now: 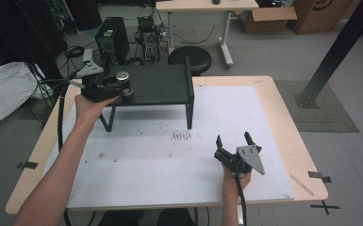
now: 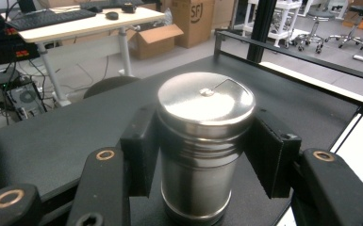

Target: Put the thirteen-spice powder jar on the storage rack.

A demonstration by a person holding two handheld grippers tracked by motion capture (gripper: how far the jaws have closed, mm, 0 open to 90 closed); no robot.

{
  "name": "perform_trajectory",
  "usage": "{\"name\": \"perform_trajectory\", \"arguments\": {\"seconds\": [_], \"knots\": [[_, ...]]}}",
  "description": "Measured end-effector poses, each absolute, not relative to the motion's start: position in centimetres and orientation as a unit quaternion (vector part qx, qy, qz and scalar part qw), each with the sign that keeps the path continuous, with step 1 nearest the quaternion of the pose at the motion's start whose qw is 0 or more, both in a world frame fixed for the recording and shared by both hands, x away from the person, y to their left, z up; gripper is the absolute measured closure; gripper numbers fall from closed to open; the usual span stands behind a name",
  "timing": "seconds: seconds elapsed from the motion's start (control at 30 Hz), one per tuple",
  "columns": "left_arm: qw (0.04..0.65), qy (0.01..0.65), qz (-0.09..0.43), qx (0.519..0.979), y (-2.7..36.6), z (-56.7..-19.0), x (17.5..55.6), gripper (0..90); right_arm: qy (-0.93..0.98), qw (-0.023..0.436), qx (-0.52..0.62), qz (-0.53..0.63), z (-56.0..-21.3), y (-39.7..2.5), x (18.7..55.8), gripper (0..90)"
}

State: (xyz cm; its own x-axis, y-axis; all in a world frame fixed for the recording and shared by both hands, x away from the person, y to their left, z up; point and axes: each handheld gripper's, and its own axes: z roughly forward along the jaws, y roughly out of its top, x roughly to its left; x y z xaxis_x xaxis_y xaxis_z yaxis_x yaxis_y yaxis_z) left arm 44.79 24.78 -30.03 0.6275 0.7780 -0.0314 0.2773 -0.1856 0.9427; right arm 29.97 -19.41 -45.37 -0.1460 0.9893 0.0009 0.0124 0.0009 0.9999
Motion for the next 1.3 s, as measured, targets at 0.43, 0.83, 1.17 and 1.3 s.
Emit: {"name": "perform_trajectory", "arguments": {"seconds": [0.43, 0.83, 1.17, 1.3], "knots": [[0.526, 0.360, 0.238, 0.732, 24.74, -30.02, 44.83, 48.9, 0.539, 0.459, 0.466, 0.532, -45.37, -19.40, 29.97, 4.5], [0.523, 0.360, 0.242, 0.734, 24.66, -30.00, 44.78, 48.7, 0.539, 0.458, 0.466, 0.532, -45.37, -19.39, 29.97, 4.5], [0.512, 0.363, 0.243, 0.740, 24.47, -30.18, 44.85, 40.5, 0.539, 0.459, 0.465, 0.532, -45.37, -19.40, 29.97, 4.5], [0.509, 0.371, 0.249, 0.735, 24.36, -30.19, 44.86, 30.2, 0.539, 0.459, 0.465, 0.532, -45.37, -19.40, 29.97, 4.5]]}}
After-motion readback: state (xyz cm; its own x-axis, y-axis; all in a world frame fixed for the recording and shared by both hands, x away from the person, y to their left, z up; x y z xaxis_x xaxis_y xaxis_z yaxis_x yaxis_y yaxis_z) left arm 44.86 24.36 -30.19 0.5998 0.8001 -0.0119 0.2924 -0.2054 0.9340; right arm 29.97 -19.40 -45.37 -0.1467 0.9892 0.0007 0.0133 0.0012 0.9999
